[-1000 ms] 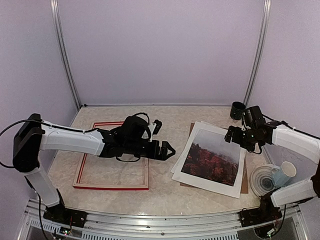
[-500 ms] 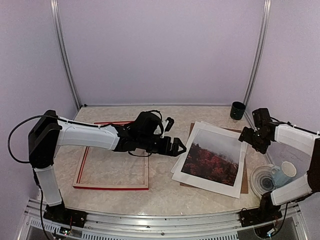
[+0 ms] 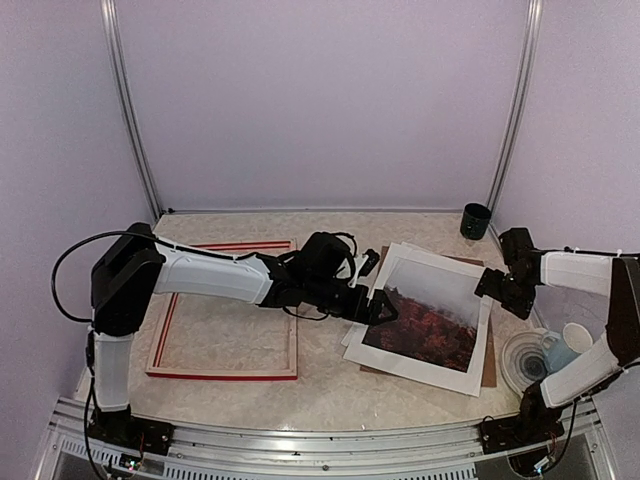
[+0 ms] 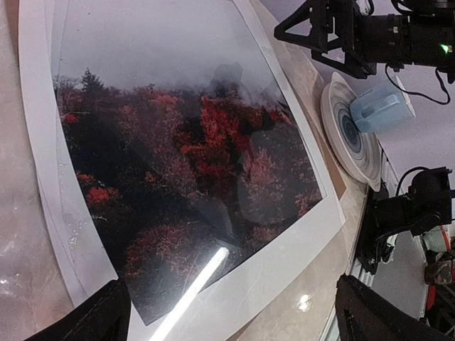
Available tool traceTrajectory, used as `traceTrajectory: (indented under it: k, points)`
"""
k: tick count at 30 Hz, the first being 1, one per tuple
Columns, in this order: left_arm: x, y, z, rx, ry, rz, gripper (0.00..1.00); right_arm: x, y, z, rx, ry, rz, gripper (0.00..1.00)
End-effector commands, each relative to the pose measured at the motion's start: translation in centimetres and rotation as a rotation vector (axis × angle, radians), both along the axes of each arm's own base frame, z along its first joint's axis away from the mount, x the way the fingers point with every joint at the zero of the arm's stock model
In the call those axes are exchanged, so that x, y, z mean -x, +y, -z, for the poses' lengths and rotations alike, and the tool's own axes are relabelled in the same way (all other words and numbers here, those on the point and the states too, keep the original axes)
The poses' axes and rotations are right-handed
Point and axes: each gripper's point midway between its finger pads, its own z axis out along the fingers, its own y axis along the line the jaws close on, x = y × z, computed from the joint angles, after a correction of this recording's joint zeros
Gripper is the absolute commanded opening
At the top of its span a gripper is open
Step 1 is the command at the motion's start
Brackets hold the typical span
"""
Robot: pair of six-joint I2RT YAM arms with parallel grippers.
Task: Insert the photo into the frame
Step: Pick up the glass panel from the mat board.
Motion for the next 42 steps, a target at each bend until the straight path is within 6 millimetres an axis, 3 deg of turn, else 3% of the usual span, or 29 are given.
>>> traceTrajectory:
  k: [1,19,42]
  points:
    - [0.9,-1.4,0.3,0.0,0.013,0.069,0.99,-0.3,-0.1,1.1,-0.031,0.004,0.005,0.99]
    - [0.9,-1.1,6.7,-0.133,0.074,0.063,0.99,0.3,0.1,3.3,-0.144,0.019,-0.005,0.99]
    - [1.6,-0.5,9.1,-0.169,0.12,0.069,0.98,0.1,1.8,3.6,-0.35,-0.165,-0.075,0.99]
